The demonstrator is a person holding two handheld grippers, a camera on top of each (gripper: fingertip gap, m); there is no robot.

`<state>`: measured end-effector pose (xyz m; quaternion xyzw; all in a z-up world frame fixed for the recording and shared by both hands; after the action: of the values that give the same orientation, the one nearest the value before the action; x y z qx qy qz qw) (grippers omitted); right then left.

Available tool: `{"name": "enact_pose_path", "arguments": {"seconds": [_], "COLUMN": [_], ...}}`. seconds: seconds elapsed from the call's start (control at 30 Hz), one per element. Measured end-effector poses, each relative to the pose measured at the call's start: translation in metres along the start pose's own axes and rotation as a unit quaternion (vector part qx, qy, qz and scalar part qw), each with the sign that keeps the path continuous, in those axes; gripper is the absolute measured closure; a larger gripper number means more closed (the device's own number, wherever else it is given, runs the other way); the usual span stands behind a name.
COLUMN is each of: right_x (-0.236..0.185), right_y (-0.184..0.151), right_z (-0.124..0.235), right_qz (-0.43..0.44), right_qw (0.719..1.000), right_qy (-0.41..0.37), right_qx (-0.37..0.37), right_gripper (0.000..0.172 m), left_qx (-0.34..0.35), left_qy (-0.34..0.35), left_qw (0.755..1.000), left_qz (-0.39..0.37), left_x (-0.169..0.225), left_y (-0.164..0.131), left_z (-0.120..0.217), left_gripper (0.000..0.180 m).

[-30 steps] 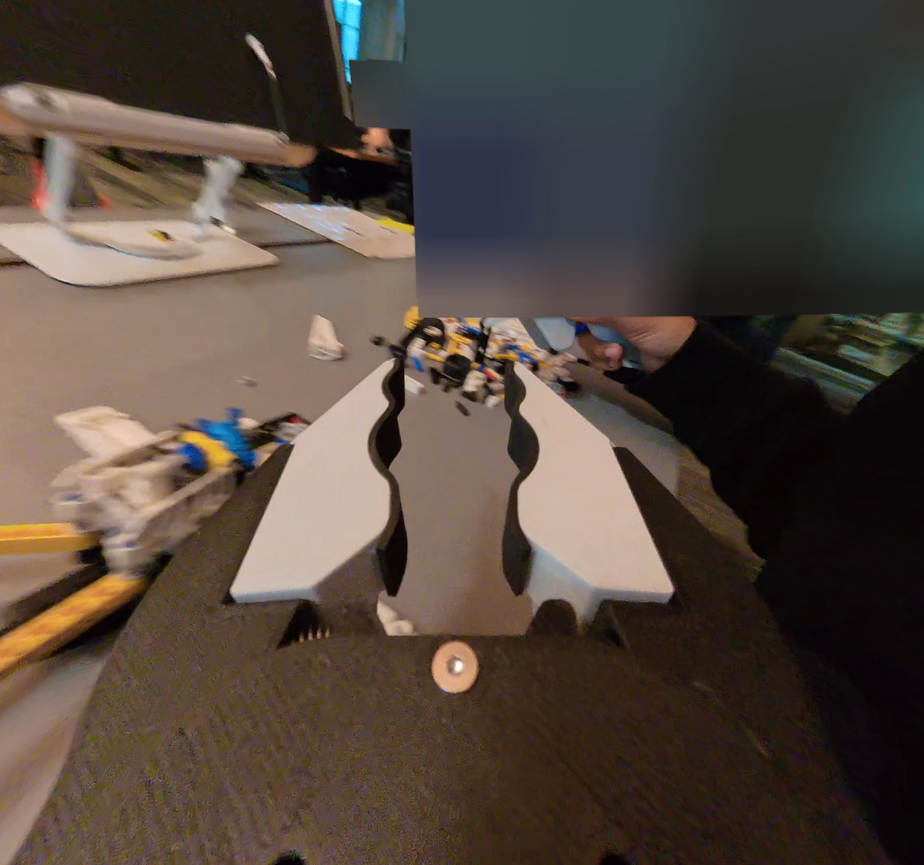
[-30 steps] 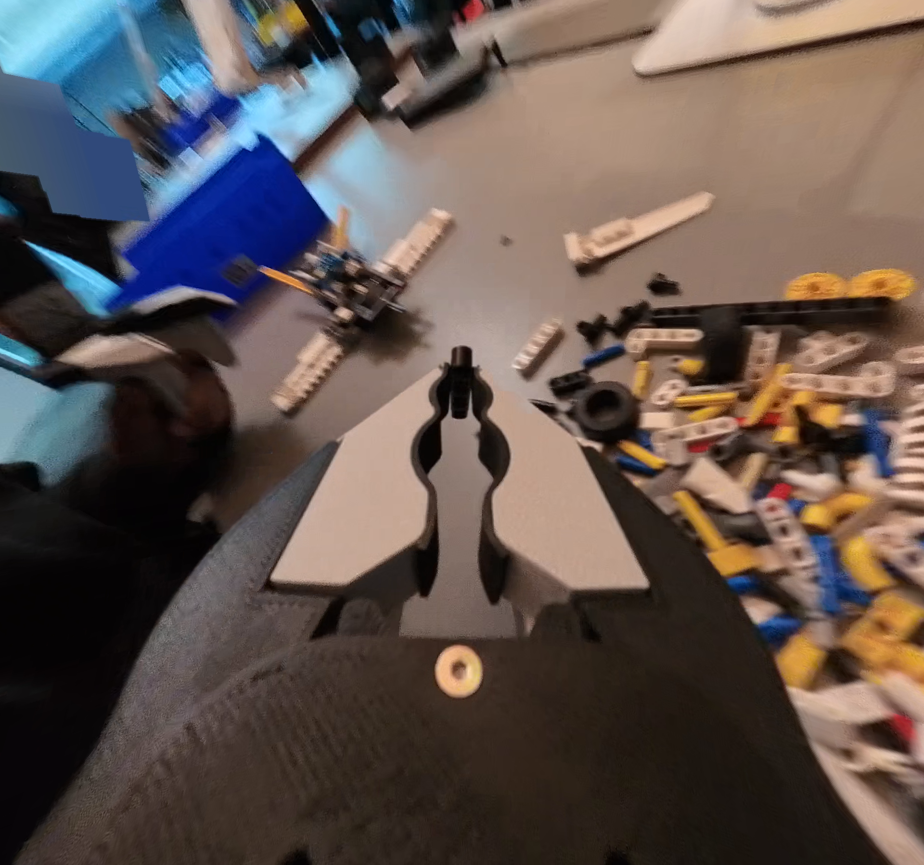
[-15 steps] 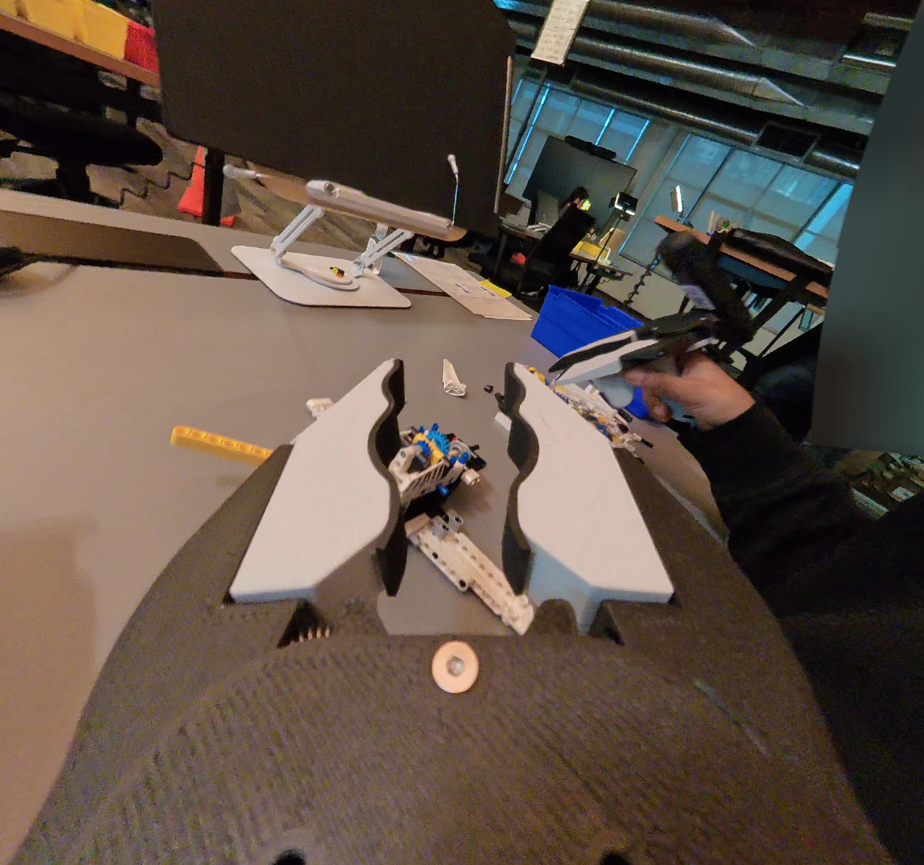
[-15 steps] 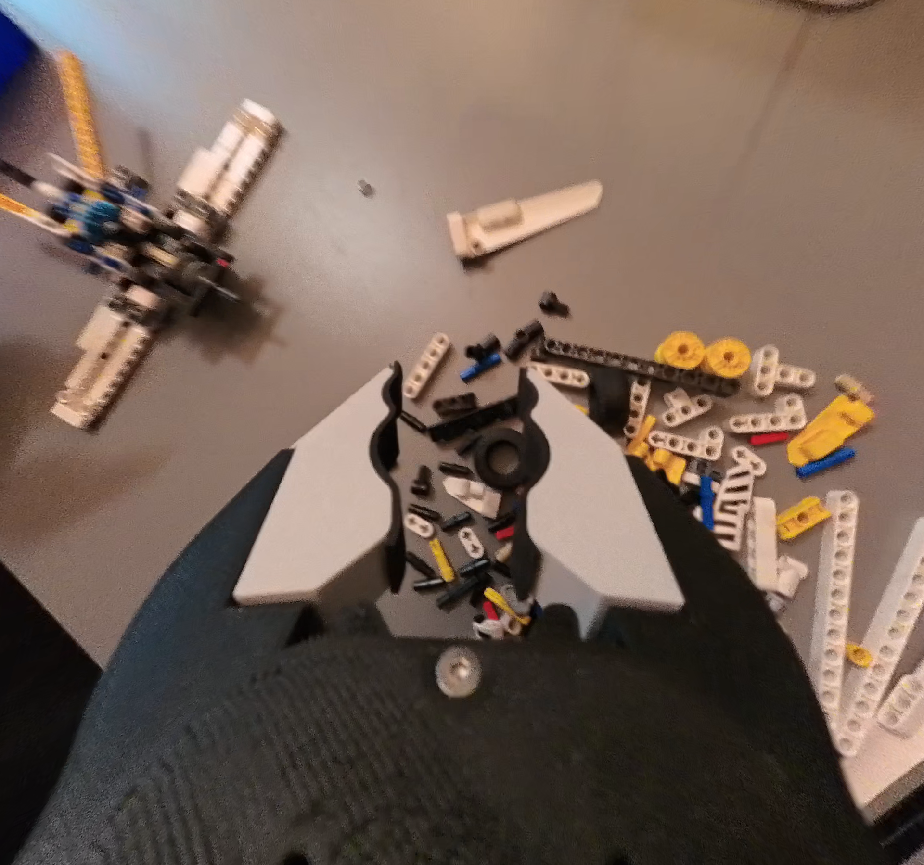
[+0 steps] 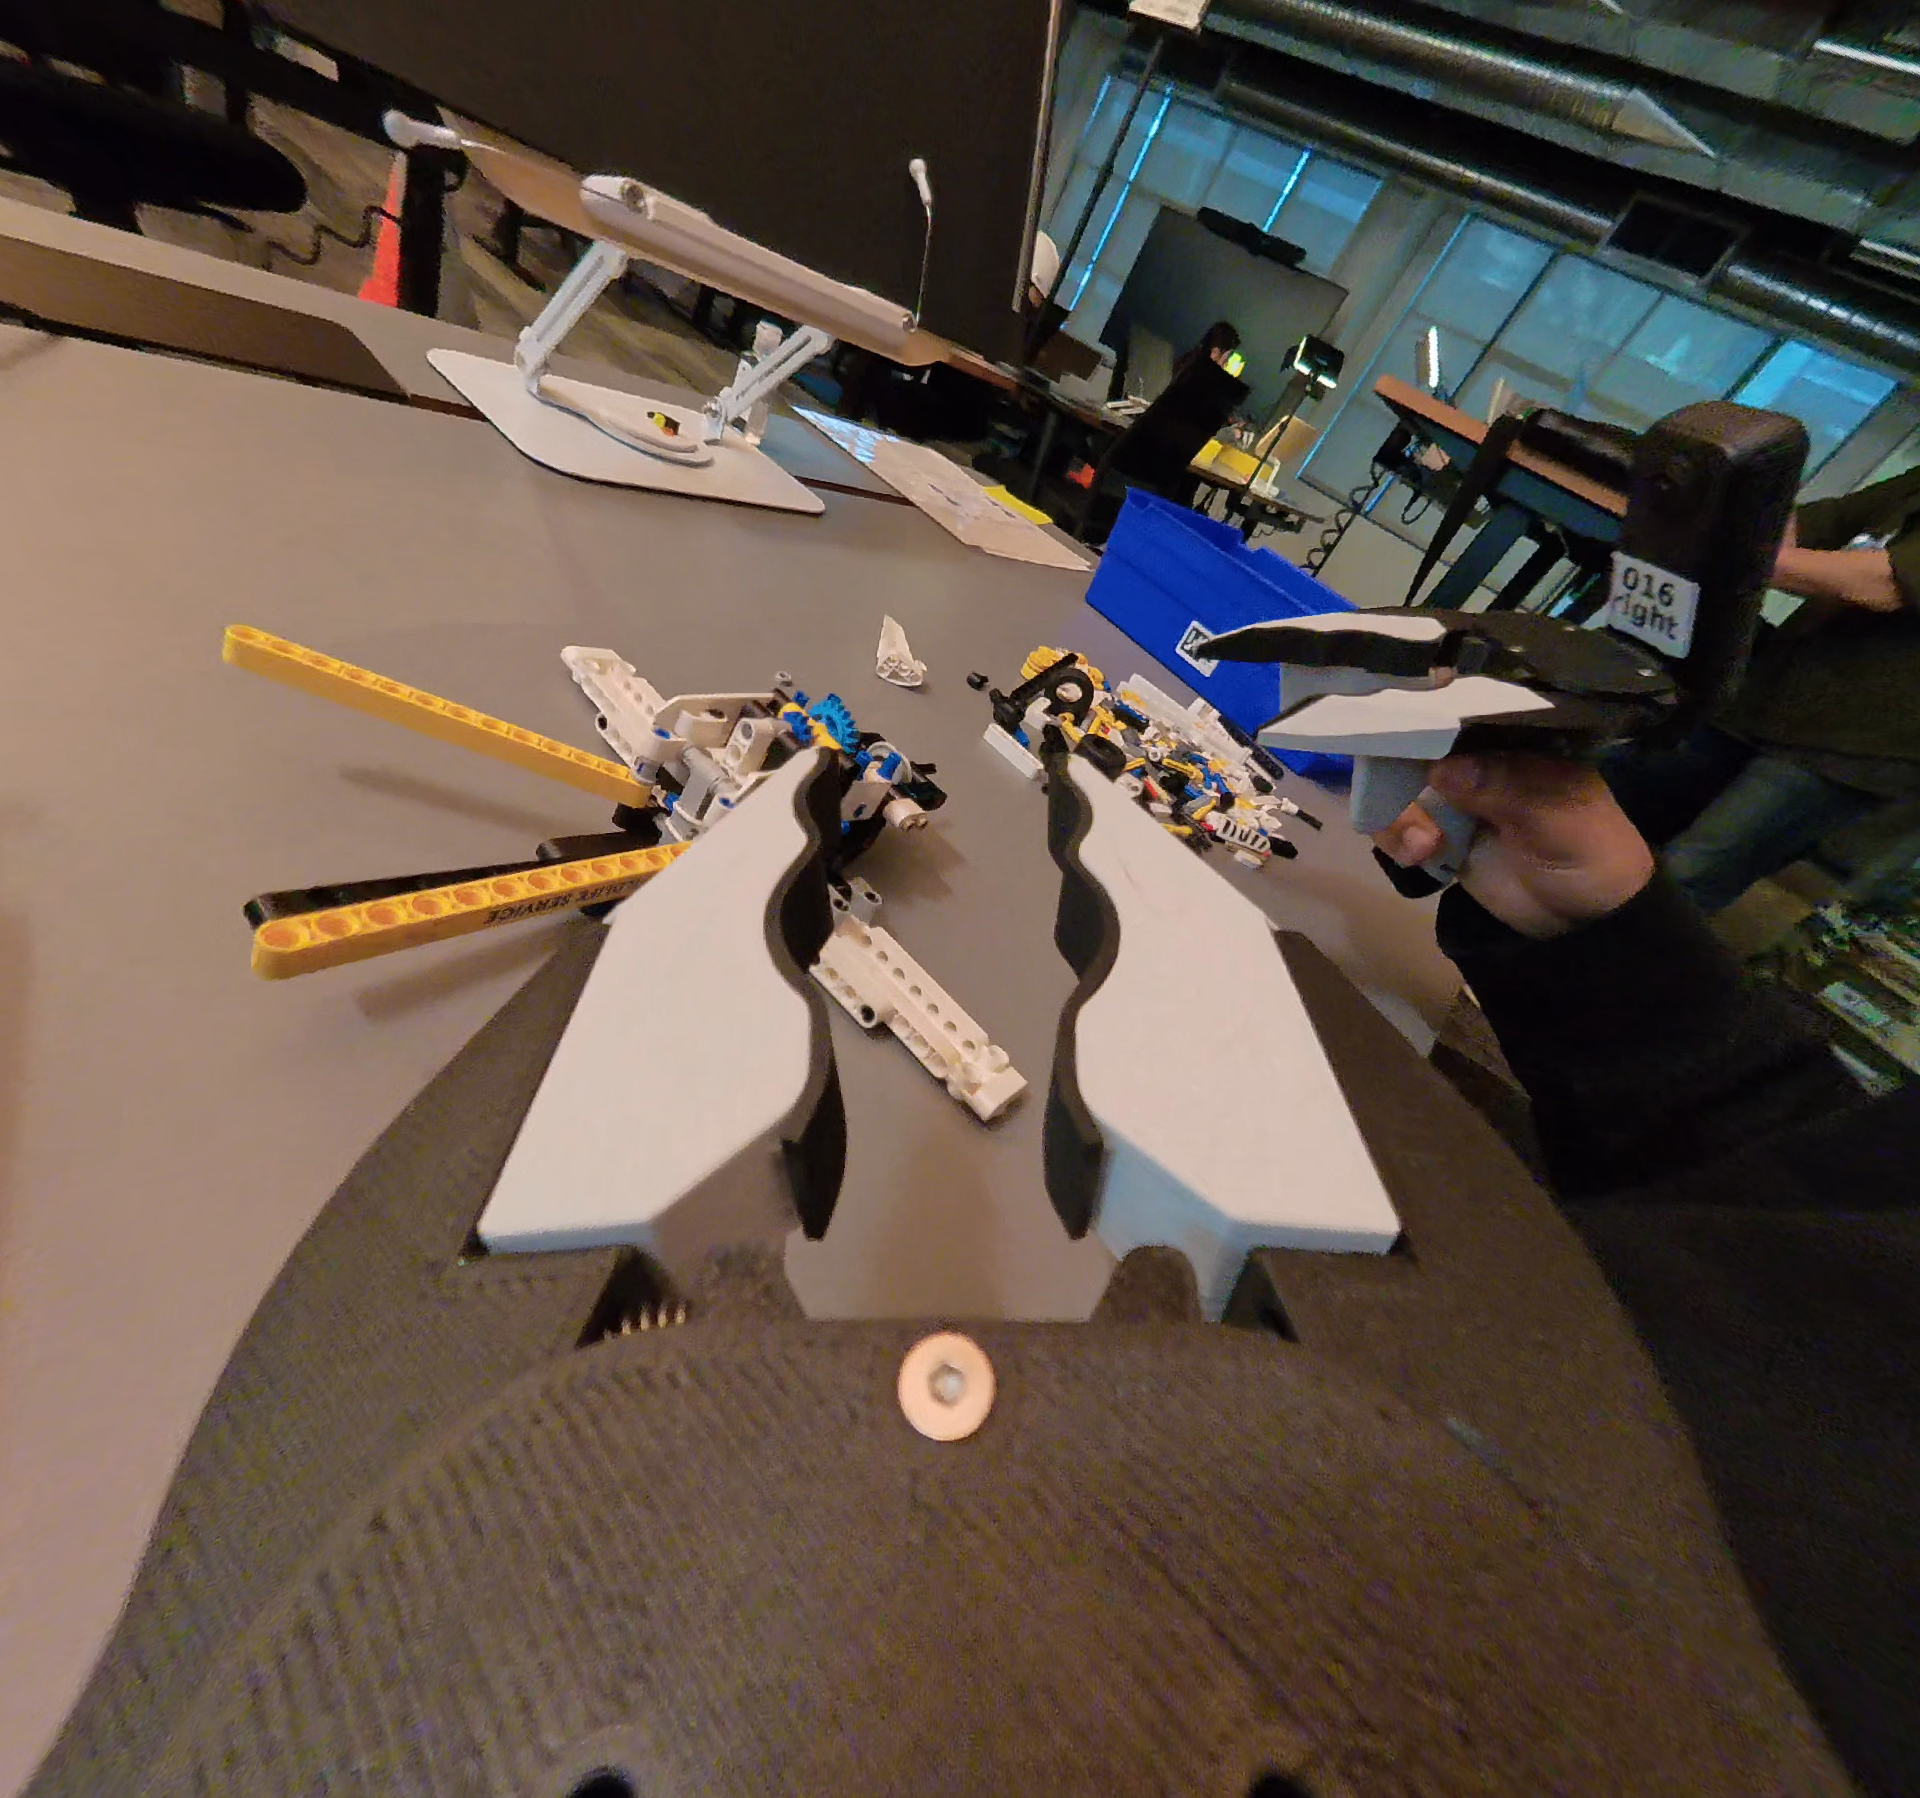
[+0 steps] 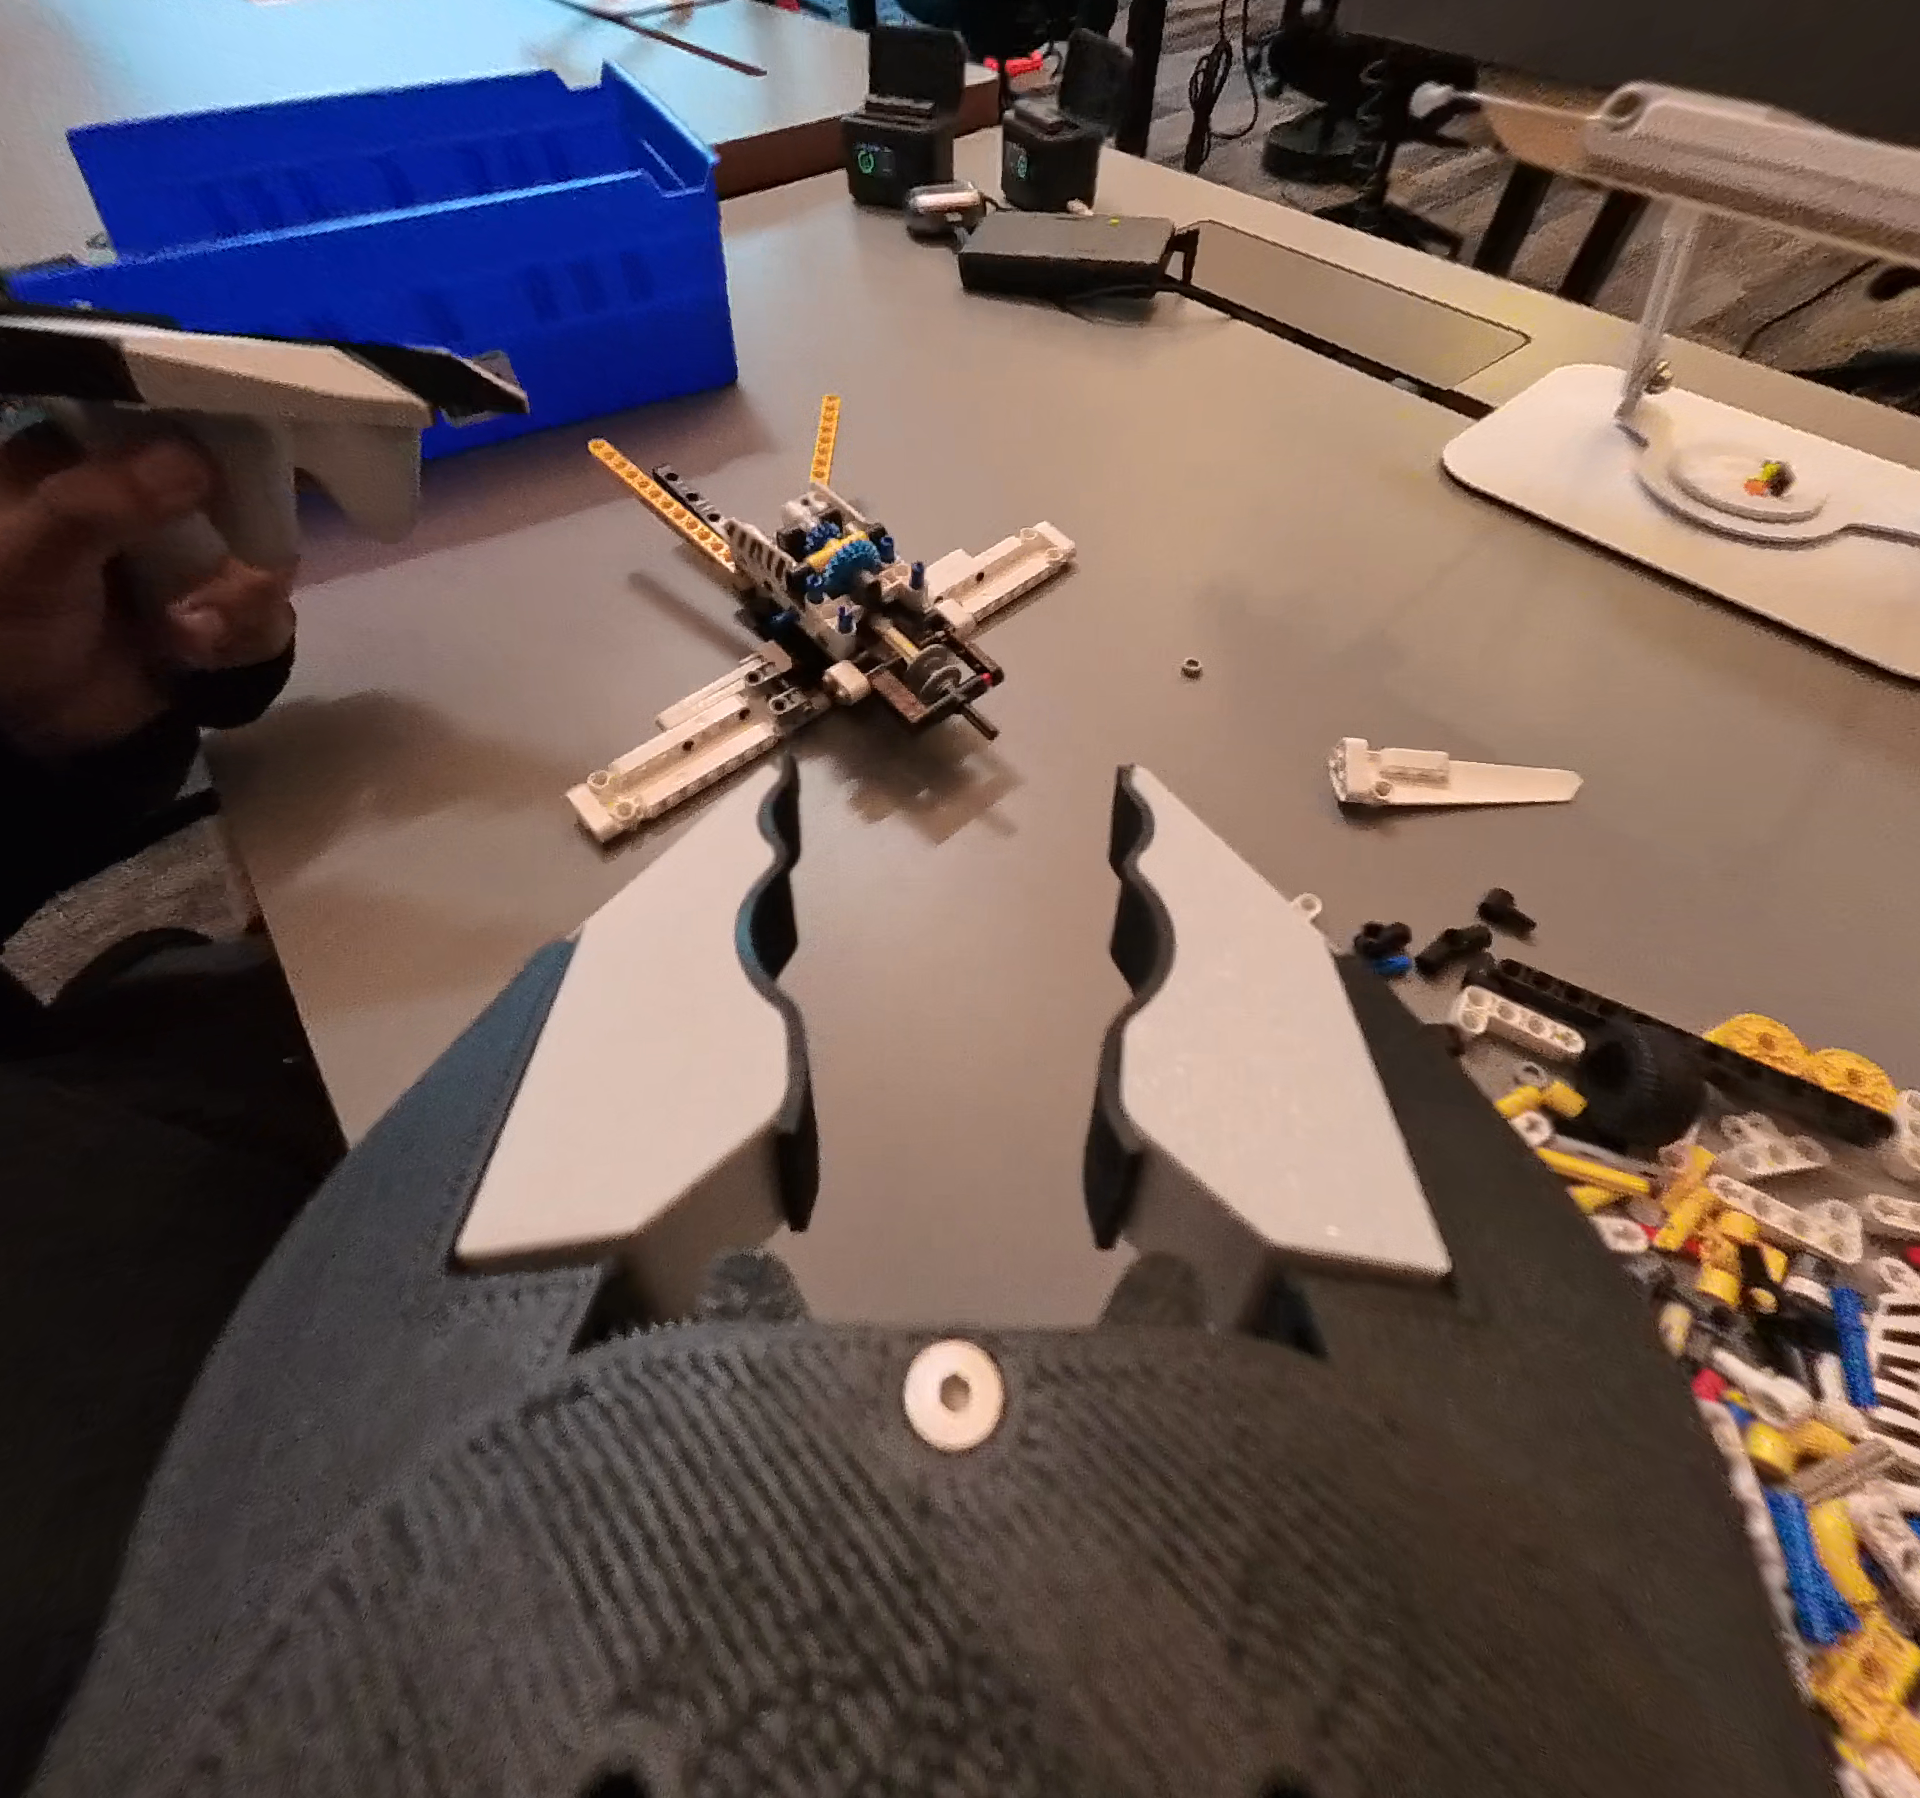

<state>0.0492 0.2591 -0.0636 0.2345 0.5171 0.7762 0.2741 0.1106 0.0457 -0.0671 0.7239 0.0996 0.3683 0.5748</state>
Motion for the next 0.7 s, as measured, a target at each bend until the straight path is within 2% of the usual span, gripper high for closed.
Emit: {"name": "enact_pose_path", "arguments": {"seconds": [0.07,0.13,0.23,0.3,0.33,0.37,0.4,0.43,0.53,0.6,0.7], "right_x": [0.000,0.000,-0.002,-0.005,-0.007,-0.008,-0.009,-0.011,-0.011,-0.008,0.001], "right_y": [0.002,0.019,0.065,0.087,0.090,0.089,0.085,0.081,0.063,0.053,0.055], "right_z": [-0.002,-0.004,-0.009,-0.017,-0.030,-0.047,-0.063,-0.076,-0.093,-0.090,-0.087], "right_qz": [0.029,0.071,0.126,0.156,0.161,0.148,0.126,0.105,0.052,0.067,0.059], "right_qw": [0.999,0.997,0.971,0.941,0.942,0.950,0.960,0.966,0.970,0.970,0.967], "right_qy": [-0.018,-0.022,-0.040,-0.050,-0.038,-0.024,-0.003,0.023,0.059,0.053,0.016], "right_qx": [0.003,0.038,0.201,0.296,0.293,0.274,0.251,0.235,0.230,0.228,0.249], "right_gripper": [0.106,0.101,0.093,0.106,0.119,0.115,0.104,0.107,0.130,0.169,0.172], "left_qx": [0.002,0.003,-0.034,-0.060,-0.072,-0.085,-0.098,-0.103,-0.076,-0.054,-0.011], "left_qy": [0.005,-0.020,-0.074,-0.038,-0.004,0.012,0.012,0.017,0.020,0.031,0.025], "left_qw": [1.000,0.999,0.993,0.989,0.985,0.981,0.979,0.979,0.982,0.982,0.983], "left_qz": [-0.014,-0.040,-0.080,-0.131,-0.158,-0.173,-0.177,-0.172,-0.171,-0.179,-0.181], "left_x": [0.002,0.012,0.020,0.000,-0.015,-0.027,-0.035,-0.044,-0.058,-0.065,-0.065], "left_y": [0.007,0.027,0.064,0.081,0.082,0.077,0.068,0.058,0.037,0.040,0.052], "left_z": [-0.004,-0.017,-0.048,-0.066,-0.073,-0.078,-0.083,-0.086,-0.078,-0.068,-0.059], "left_gripper": [0.143,0.143,0.140,0.133,0.134,0.141,0.145,0.144,0.144,0.142,0.121]}}
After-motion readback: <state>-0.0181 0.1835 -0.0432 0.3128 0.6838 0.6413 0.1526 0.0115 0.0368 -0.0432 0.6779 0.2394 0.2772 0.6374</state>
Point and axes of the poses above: each gripper's, where its closed fingertips meet, z back along the fingers, y out of its top, x = y × z across the jaws, the point moved 3 cm from there along z, back along the fingers, and after that the axes turned 13 degrees about -y, right-handed, at the moved point
